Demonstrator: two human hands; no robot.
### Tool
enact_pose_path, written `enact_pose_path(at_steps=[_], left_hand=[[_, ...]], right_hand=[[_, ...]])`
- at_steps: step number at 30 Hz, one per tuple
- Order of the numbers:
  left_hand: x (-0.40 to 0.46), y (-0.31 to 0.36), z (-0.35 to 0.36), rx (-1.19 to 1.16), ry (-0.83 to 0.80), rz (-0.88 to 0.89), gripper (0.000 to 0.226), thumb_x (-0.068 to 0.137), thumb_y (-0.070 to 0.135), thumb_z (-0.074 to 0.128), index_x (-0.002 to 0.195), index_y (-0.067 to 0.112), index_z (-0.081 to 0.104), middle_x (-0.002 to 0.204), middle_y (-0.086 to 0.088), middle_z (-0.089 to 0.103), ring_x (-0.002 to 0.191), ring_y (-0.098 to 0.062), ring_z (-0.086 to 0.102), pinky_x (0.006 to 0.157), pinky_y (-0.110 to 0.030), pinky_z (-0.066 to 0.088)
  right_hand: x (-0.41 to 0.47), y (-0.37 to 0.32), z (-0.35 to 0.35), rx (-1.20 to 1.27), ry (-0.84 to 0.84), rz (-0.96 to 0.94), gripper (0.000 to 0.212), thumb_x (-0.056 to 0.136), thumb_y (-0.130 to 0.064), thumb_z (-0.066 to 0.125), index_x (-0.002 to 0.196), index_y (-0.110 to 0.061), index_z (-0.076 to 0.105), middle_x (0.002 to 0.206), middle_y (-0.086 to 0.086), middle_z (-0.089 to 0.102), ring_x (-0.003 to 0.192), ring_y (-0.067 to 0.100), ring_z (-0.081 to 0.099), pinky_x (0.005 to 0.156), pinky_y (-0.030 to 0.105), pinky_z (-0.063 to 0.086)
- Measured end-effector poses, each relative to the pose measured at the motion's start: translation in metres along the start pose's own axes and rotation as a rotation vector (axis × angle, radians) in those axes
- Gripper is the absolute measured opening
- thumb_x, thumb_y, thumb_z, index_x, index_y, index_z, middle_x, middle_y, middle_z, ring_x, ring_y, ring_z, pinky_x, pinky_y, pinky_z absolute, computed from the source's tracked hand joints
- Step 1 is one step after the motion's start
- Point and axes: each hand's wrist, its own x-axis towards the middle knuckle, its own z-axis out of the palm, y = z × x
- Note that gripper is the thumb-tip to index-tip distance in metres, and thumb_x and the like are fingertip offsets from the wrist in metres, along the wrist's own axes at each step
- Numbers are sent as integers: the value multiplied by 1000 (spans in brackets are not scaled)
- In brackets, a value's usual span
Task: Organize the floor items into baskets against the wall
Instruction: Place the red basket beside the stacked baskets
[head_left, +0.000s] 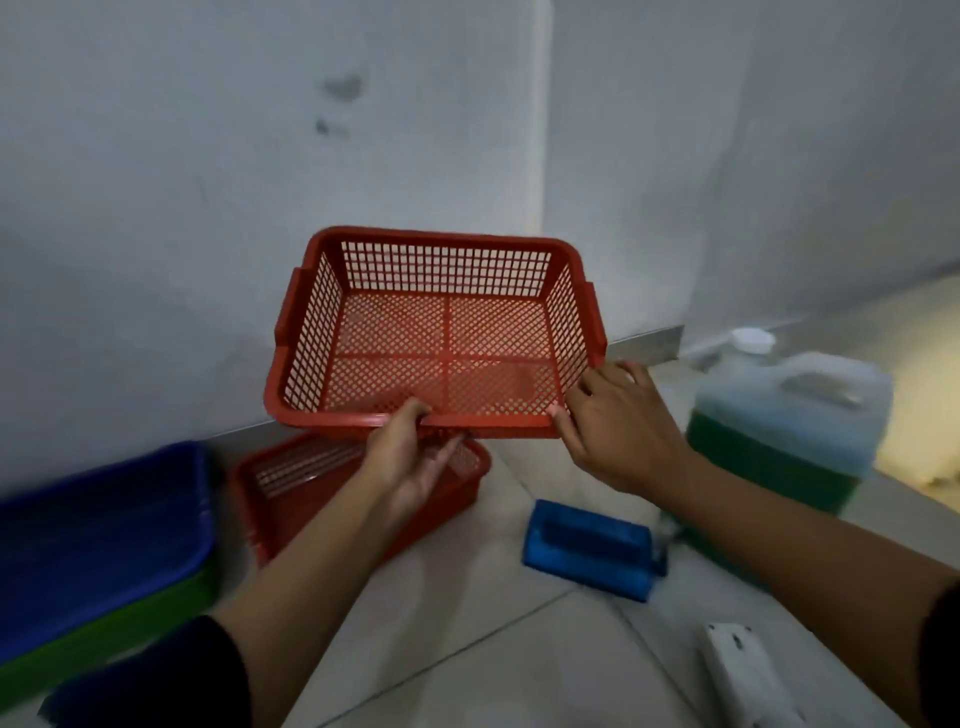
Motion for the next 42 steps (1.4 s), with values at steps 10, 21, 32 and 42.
enact_pose_path(at_steps=[10,21,32,42], left_hand=[[29,-28,-101,-306,255,-91,3,89,8,51,90,11,52,86,-12,56,75,-23,56,44,-33,56],[46,-31,-117,-396,314,-26,55,91,28,58,139,9,41,131,-20,52,93,-28,61,68,-33,60],[34,-38,-103,-294,321,-47,58,95,34,50,145,12,31,139,-25,46,122,-34,56,94,-32,48],[5,-43,-96,-5,360,-175,32,95,30,46,106,0,48,101,-19,59,98,-28,58,95,-33,45]], right_hand=[[22,-82,65,118,-255,-93,32,93,-20,41,124,-14,47,126,12,56,115,28,51,103,37,36],[10,-105,98,288,-401,-105,78,90,-20,51,152,-26,4,161,12,2,148,30,4,117,43,19],[6,-108,107,325,-511,-67,104,81,-24,64,150,-28,-14,156,8,8,140,29,22,107,45,36],[10,-113,117,166,-780,-82,89,85,-29,59,152,-32,0,156,12,17,136,34,32,107,53,30]])
